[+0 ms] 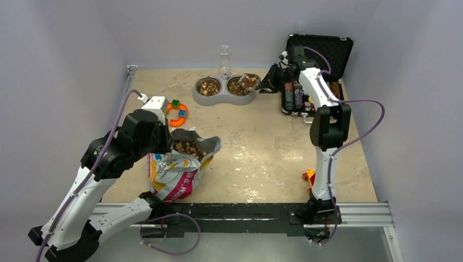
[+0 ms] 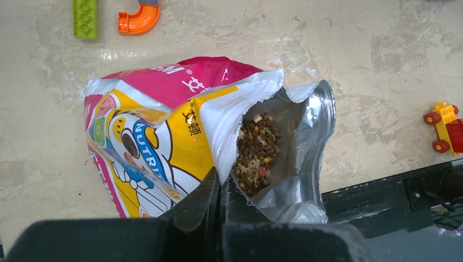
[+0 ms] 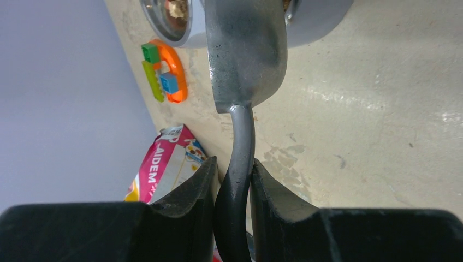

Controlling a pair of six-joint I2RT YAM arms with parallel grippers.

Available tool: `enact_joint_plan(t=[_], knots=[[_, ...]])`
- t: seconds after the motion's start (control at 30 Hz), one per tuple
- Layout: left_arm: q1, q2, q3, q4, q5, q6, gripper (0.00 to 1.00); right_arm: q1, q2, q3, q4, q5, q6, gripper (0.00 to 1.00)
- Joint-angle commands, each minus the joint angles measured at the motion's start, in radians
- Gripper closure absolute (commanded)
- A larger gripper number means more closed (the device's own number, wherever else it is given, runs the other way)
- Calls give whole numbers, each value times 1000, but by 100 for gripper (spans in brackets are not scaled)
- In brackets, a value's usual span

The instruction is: Serve the pet food

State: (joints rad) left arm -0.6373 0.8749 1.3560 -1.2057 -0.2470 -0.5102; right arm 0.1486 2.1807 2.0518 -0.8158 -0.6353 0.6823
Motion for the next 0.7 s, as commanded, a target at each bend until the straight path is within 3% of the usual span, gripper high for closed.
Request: enact_joint_plan(t=[0.0,0.27,0.67], knots=[[1,18,47,87,-33,88,100,4,19,96,-66,57,-56,100],[1,35,52,79,-59,103,100,49,105,251,-162,167,-111,100],[1,29,48,52,-41,50,100,167,158,354,-220,382,-226,100]])
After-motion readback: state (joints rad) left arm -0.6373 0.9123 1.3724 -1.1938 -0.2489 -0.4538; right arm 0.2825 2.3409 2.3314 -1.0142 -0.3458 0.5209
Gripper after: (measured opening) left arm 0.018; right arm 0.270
